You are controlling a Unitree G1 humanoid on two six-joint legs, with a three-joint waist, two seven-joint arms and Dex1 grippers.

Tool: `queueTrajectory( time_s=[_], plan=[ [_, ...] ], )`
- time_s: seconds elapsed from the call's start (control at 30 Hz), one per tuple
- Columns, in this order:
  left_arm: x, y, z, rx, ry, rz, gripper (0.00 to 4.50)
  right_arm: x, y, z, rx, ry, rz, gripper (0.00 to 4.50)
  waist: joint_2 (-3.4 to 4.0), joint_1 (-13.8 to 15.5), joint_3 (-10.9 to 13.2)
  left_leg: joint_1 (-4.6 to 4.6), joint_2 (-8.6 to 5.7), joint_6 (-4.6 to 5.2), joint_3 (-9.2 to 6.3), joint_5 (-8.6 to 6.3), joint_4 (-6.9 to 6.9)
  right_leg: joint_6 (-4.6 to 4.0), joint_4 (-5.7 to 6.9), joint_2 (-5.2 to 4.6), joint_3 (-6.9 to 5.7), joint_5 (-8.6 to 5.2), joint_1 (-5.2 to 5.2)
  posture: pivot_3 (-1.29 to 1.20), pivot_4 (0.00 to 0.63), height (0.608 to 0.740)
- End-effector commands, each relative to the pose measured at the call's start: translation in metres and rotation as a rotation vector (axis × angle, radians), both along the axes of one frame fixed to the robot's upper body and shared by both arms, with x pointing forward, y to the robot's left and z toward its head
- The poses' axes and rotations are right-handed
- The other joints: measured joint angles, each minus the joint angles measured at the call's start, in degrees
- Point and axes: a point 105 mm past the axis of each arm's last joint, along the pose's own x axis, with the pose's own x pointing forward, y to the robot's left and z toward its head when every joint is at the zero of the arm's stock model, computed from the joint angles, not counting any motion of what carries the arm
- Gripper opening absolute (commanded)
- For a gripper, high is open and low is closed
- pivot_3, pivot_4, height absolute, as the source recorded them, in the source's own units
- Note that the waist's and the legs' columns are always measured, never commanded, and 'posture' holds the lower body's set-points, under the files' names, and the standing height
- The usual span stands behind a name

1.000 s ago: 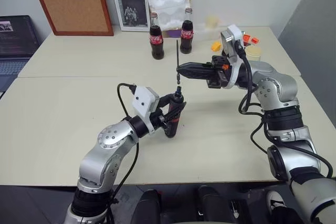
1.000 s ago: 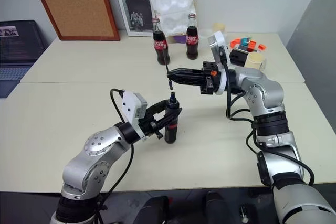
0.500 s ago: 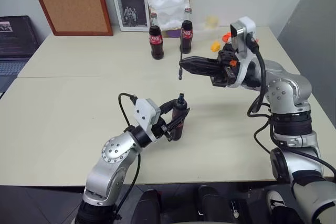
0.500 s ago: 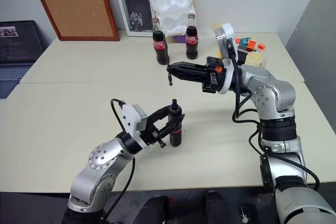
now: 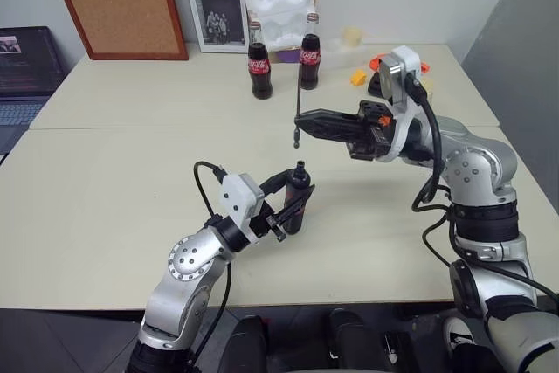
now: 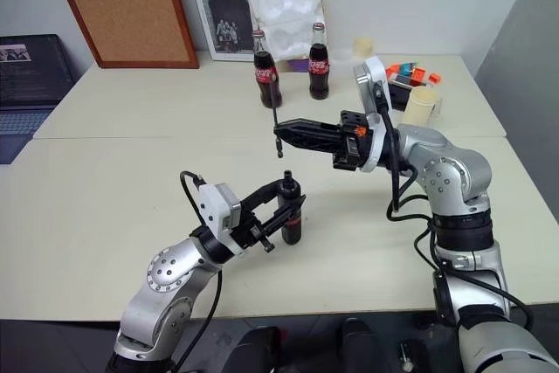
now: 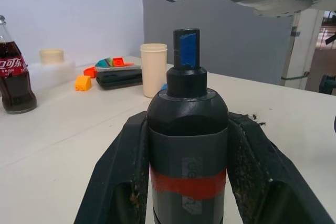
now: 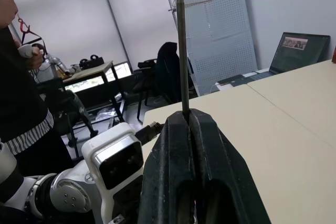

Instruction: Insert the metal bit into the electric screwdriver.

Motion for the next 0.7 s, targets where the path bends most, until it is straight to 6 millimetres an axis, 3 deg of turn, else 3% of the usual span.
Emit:
queueTrajectory(
  time_s=[0.03,0.7],
  plan=[
    [-0.001,0.003,0.004,0.009,-0.025,0.015,1.67,-0.009,-0.002,0.011,0.030,-0.041,0.016,0.02,0.00,0.0,0.0,0.00,0.00,0.00,0.00,0.00,0.00,0.00,0.00,0.00,0.00,0.00,0.00,0.00,0.150,0.740],
    [0.000,0.004,0.005,0.016,-0.035,0.020,1.67,-0.002,-0.004,-0.011,0.002,-0.008,-0.016,0.02,0.00,0.0,0.0,0.02,0.00,0.00,0.00,0.00,0.00,-0.01,0.02,0.01,0.01,-0.01,0.00,0.00,0.150,0.740]
  ],
)
